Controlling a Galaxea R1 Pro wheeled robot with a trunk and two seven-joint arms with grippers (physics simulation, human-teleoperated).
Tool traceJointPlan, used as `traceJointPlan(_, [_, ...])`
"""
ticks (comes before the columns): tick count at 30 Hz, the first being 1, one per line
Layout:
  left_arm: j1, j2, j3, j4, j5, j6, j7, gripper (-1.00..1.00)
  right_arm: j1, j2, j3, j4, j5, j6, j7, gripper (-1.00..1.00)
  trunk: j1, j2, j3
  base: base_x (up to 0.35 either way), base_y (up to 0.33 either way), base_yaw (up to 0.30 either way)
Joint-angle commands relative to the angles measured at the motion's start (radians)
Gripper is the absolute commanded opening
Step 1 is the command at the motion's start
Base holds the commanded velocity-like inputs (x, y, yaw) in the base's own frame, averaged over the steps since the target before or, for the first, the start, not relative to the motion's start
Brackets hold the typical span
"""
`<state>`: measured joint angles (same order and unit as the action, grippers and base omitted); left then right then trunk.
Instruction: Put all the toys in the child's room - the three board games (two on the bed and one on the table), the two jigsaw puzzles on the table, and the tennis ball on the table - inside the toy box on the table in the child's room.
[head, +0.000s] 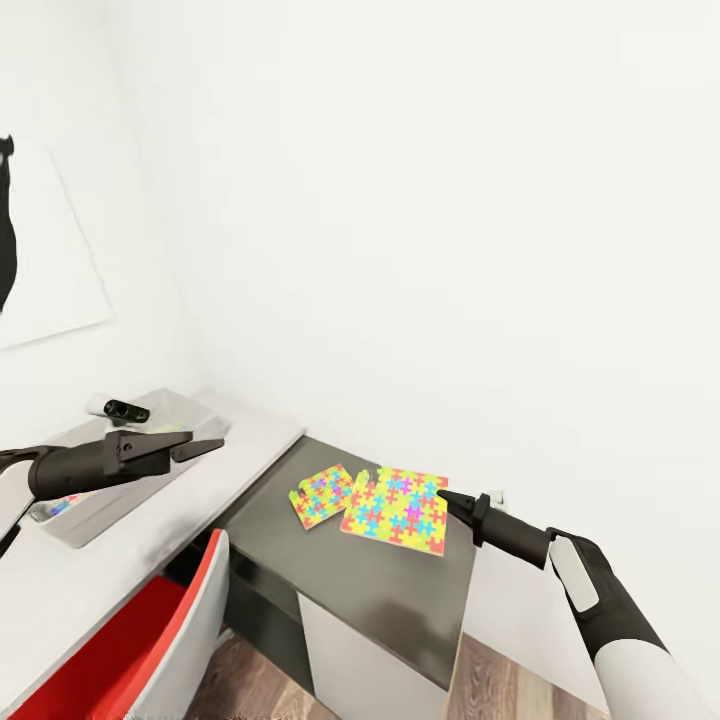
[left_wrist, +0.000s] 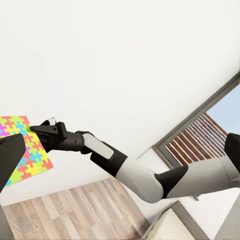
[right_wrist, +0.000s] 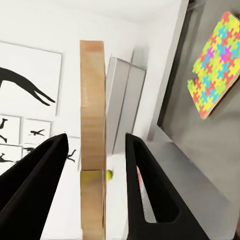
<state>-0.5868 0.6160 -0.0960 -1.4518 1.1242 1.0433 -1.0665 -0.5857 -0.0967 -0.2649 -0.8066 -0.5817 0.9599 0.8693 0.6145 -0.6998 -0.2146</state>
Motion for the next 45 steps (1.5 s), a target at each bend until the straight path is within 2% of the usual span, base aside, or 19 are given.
traceJointPlan(1, [-0.002,0.001,-0.002,0.001,0.002,0.004,-0.003,1.0,-0.001,0.0,-0.002,0.0,0.003,0.003,0.005,-1.0,-0.004,0.006,0.002,0.0,0.0,0.276])
traceJointPlan(14, [-0.001,0.001,-0.002,0.002,0.0,0.004,-0.003,1.0,0.0,0.0,-0.003,0.0,0.003,0.003,0.005,-1.0,-0.053,0.097,0.046,0.0,0.0,0.274])
traceJointPlan(24, [-0.001,0.001,-0.002,0.003,0.0,0.004,-0.003,1.0,-0.003,0.0,-0.004,-0.011,0.003,0.003,0.035,-1.0,-0.092,0.167,0.078,0.0,0.0,0.041])
traceJointPlan(35, [-0.001,0.001,-0.002,0.004,-0.003,0.004,-0.003,1.0,-0.005,0.001,-0.003,-0.032,0.003,0.002,0.038,-1.0,-0.134,0.244,0.112,0.0,0.0,0.002])
traceJointPlan(43, [-0.001,0.001,-0.002,0.005,-0.003,0.004,-0.003,1.0,-0.005,0.002,-0.001,-0.033,0.003,0.002,0.038,-1.0,-0.165,0.3,0.137,0.0,0.0,0.213])
traceJointPlan(45, [-0.001,0.001,-0.002,0.005,-0.003,0.004,-0.003,1.0,-0.005,0.002,-0.001,-0.033,0.003,0.002,0.038,-1.0,-0.165,0.3,0.137,0.0,0.0,0.276])
